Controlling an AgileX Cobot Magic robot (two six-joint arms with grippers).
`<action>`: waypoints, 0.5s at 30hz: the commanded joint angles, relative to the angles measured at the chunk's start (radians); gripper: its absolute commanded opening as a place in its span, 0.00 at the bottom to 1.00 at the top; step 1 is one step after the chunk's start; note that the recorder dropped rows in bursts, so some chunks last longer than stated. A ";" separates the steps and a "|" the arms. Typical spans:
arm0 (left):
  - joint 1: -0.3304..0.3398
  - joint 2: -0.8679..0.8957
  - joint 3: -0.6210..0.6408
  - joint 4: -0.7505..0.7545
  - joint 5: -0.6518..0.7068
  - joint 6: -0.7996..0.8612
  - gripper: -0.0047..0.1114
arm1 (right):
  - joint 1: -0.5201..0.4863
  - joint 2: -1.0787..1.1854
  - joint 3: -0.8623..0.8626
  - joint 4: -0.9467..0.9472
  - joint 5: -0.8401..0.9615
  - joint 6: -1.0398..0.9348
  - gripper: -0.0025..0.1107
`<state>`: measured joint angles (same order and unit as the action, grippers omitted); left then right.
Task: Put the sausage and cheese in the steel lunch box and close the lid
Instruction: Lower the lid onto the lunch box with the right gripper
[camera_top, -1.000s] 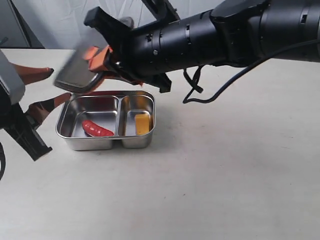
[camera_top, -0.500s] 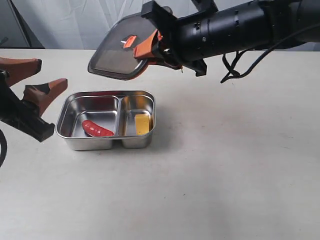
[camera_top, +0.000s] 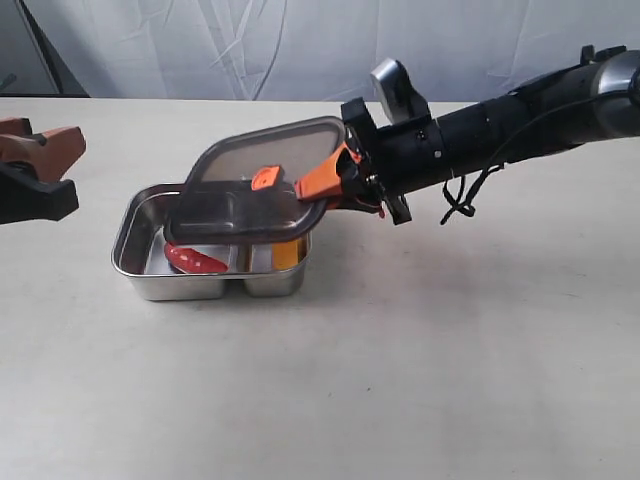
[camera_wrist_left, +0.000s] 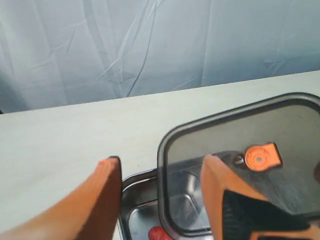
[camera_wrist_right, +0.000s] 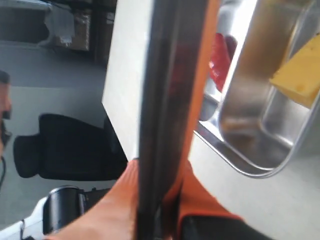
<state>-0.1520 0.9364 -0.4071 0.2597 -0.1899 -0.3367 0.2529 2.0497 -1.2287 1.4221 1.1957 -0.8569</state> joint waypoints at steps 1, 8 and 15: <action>0.020 -0.005 -0.006 -0.038 -0.001 -0.001 0.45 | 0.017 0.015 -0.064 -0.086 0.025 0.027 0.01; 0.020 -0.005 -0.006 -0.041 -0.010 -0.001 0.45 | 0.040 0.001 -0.123 -0.071 0.025 0.057 0.01; 0.020 -0.005 -0.006 -0.041 -0.006 -0.001 0.45 | 0.100 0.001 -0.133 0.015 0.025 0.072 0.01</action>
<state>-0.1367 0.9364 -0.4071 0.2315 -0.1894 -0.3367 0.3389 2.0625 -1.3463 1.3879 1.2044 -0.7815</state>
